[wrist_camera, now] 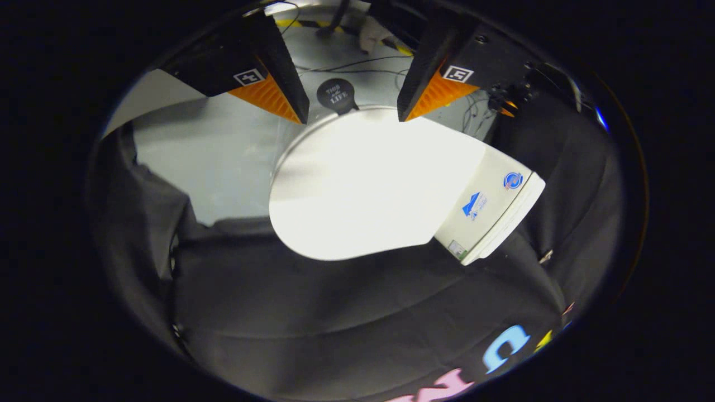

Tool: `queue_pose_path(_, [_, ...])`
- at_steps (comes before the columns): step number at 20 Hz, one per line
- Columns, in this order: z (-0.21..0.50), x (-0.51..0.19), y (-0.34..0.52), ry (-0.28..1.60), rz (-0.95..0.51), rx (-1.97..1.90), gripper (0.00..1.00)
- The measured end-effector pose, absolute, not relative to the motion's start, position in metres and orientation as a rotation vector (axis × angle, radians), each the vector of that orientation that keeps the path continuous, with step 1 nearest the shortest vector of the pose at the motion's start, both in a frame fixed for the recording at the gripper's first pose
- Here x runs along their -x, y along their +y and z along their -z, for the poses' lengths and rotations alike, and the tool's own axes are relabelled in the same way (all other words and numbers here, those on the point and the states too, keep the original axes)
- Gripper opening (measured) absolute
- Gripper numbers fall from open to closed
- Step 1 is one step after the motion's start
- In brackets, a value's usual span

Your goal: Open the toilet lid.

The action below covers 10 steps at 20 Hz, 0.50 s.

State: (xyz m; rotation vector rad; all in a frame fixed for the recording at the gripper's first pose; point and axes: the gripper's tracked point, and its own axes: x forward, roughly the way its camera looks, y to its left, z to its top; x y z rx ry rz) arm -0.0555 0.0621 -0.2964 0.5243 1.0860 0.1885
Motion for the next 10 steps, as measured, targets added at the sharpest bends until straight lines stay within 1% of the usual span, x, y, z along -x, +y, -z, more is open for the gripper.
queue_pose_path(2, [0.310, 0.071, 0.056, 1.151, -0.125, -0.660, 0.99])
queue_pose_path(5, [0.331, 0.094, 0.060, 1.255, -0.081, -0.847, 0.99])
queue_pose_path(8, [0.338, 0.086, 0.068, 1.248, -0.065, -0.994, 0.97])
queue_pose_path(10, [0.345, 0.080, 0.070, 1.243, -0.093, -0.964, 0.97])
